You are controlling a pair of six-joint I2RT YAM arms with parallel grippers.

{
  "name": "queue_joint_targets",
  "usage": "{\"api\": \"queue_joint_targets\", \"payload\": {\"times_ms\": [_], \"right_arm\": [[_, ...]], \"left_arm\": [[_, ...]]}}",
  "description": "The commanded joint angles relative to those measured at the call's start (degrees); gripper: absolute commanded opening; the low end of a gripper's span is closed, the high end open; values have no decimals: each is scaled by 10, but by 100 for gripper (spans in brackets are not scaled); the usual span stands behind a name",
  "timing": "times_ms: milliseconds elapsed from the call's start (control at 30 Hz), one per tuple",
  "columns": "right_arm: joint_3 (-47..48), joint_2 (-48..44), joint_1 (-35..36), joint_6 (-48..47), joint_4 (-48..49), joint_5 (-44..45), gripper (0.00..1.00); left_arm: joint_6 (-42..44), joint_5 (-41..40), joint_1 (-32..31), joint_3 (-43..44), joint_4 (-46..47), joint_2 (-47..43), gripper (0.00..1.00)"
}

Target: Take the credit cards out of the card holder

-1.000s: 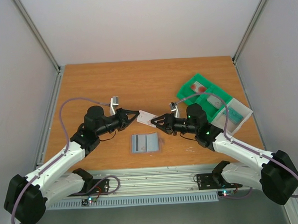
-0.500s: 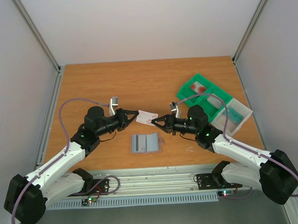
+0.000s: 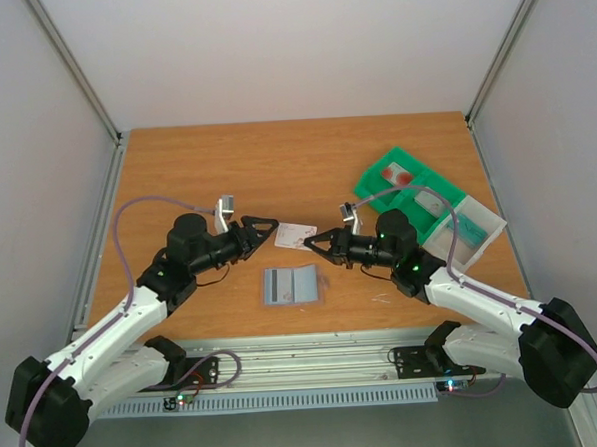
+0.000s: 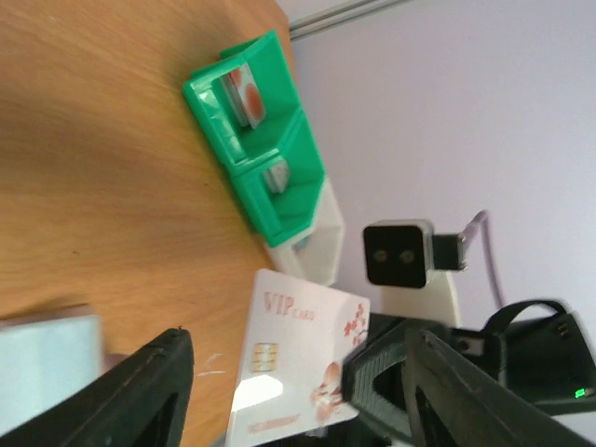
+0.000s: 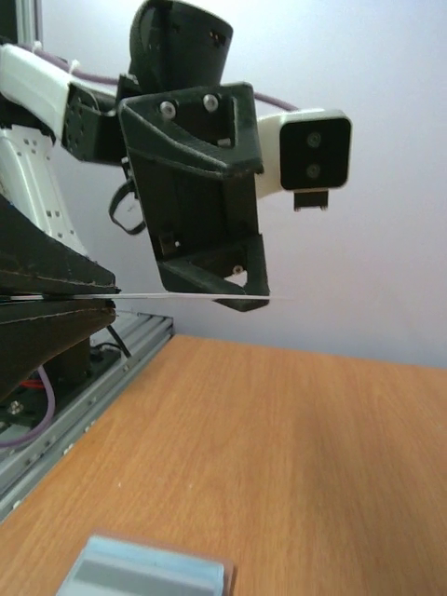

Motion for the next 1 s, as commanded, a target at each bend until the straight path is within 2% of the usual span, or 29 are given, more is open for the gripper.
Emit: {"api": "queue_joint_targets", "payload": {"times_ms": [0, 133, 167, 300, 467, 567, 667, 967], "right_arm": [[20, -18, -10, -58, -74, 19, 1], [40, -34, -28, -96, -157, 32, 1], [48, -36, -40, -108, -181, 33, 1], [85, -33, -83, -174, -281, 46, 1], [118, -13, -166, -207, -336, 23, 1], [155, 1, -215, -255, -403, 34, 1], [199, 31, -265, -312, -485, 50, 1], [281, 74, -421, -388, -641, 119, 1]], "left_arm": [[50, -18, -2, 27, -61, -12, 71], [72, -31, 0, 37, -128, -14, 96], [78, -33, -1, 37, -138, -16, 99], [103, -41, 0, 42, -174, -18, 99], [168, -61, 0, 84, -281, 4, 99], [196, -64, 0, 99, -316, 5, 99], [221, -73, 0, 102, -339, -5, 99], [250, -65, 1, 101, -358, -16, 99]]}}
